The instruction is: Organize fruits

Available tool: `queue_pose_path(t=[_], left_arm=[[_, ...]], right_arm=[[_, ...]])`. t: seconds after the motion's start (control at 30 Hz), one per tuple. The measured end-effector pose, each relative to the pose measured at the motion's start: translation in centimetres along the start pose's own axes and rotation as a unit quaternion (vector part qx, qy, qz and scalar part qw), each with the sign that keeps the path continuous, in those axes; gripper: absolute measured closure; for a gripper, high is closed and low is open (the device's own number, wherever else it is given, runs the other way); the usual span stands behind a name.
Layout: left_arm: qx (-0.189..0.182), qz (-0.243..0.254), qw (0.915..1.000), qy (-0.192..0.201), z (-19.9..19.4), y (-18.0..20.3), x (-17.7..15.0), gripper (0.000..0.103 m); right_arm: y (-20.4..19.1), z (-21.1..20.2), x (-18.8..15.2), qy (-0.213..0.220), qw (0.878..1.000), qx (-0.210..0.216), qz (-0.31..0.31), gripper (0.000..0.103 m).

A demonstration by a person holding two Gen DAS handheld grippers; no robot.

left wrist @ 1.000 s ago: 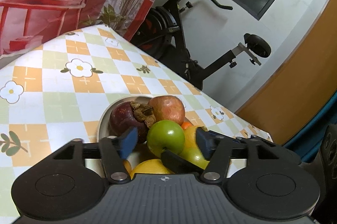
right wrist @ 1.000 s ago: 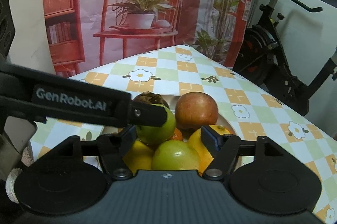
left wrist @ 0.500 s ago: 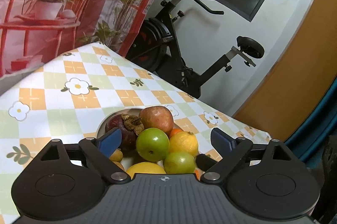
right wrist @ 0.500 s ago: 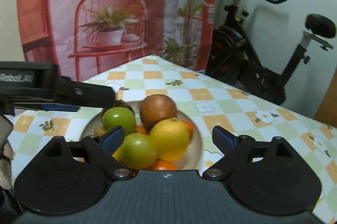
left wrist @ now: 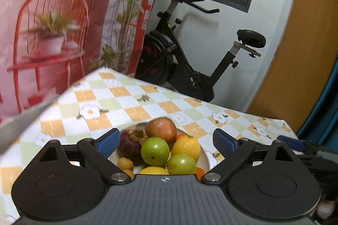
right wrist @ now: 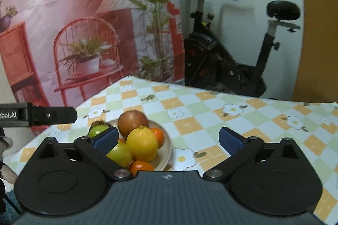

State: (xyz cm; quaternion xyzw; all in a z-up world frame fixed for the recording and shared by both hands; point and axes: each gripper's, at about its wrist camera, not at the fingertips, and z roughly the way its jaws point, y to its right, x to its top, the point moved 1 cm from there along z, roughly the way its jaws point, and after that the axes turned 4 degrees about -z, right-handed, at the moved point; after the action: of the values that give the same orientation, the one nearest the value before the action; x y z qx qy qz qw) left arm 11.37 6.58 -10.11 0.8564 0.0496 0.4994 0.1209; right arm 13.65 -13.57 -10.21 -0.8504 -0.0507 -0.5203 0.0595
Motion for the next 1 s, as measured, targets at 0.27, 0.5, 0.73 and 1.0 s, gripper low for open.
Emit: queue_pose_path(t=[0.27,0.5,0.73,1.0], left_arm=[[0.010,0.046,0.9985,0.029,-3.7,3.5,2.1,0.007],[0.035,0.084,0.9946,0.050,-6.0,6.7,3.2,0.007],[0.022,0.088,0.9948,0.046,-7.4,7.6,3.6,0.007],[0.029,0.089,0.9942,0.052,-8.0,7.6,3.5,0.006]], right_arm=[[2.3,-5.2,2.3,0.036,0.998,-0.013,0.041,0.000],[3.0,-9.8,4.1,0.054,0.997,-0.038,0.037,0.000],[3.5,-12.6,4.6,0.065,0.996,-0.045,0.050,0.000],[3.5,-13.9,4.7,0.070,0.995,-0.047,0.052,0.000]])
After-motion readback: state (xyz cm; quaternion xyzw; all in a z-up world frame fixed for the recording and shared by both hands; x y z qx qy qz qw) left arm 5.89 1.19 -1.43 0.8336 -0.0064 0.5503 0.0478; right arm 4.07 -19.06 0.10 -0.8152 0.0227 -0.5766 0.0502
